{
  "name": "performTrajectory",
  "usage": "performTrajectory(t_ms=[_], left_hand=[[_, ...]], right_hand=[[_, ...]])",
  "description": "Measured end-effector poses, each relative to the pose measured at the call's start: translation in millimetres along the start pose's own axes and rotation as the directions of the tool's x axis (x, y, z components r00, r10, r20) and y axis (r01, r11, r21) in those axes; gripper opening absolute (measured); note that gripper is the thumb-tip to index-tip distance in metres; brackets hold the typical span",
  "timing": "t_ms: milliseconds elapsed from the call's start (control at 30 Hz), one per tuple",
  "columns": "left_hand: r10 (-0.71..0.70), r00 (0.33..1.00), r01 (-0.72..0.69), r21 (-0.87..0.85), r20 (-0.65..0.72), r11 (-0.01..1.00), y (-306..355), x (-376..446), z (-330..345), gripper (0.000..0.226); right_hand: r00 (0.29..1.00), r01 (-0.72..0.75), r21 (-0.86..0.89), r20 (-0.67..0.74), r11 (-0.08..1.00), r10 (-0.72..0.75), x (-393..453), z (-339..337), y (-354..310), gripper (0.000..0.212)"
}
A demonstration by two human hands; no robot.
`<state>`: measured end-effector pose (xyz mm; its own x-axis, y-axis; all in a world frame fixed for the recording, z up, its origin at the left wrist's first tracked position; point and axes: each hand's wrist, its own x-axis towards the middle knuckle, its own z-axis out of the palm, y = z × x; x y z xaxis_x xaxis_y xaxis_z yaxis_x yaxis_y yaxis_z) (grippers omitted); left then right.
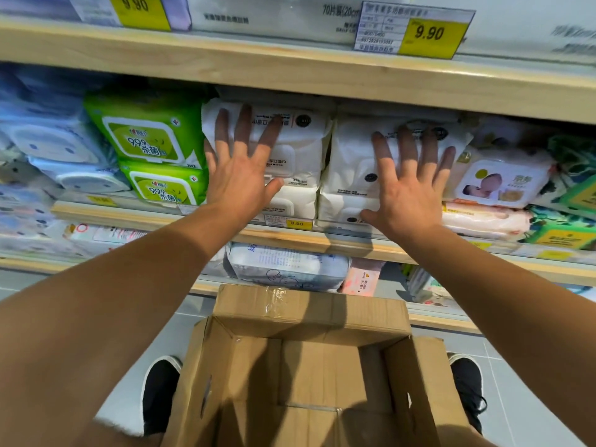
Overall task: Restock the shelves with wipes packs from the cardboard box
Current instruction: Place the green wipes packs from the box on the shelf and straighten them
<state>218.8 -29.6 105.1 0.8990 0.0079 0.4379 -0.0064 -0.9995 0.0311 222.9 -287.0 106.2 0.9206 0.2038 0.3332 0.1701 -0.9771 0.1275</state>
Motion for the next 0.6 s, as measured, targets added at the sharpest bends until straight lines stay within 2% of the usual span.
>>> performTrajectory(t_ms=[300,433,500,600], left_hand=[[0.012,1.000,-0.013,-0.036,-0.024,0.999,-14,13,12,0.093],[-0.014,0.999,0.014,-0.026,0.032,1.000,-7,11,3,0.094],[-0.019,0.999,0.018,0.010,0.049,1.000,0,4,-8,0.094],[0.041,0.999,-0.041,0.009,0.003,0.999,13,-26,-14,0.089]], right_hand=[[0.999,0.040,-0.008,0.016,0.999,-0.040,13,6,7,0.129],[0.999,0.034,-0.003,0.019,0.999,-0.034,8,-1,5,0.127],[0.999,0.036,0.033,-0.010,0.999,-0.036,3,-11,6,0.121],[0.993,0.039,0.066,-0.111,0.997,-0.032,-17,-19,4,0.109]])
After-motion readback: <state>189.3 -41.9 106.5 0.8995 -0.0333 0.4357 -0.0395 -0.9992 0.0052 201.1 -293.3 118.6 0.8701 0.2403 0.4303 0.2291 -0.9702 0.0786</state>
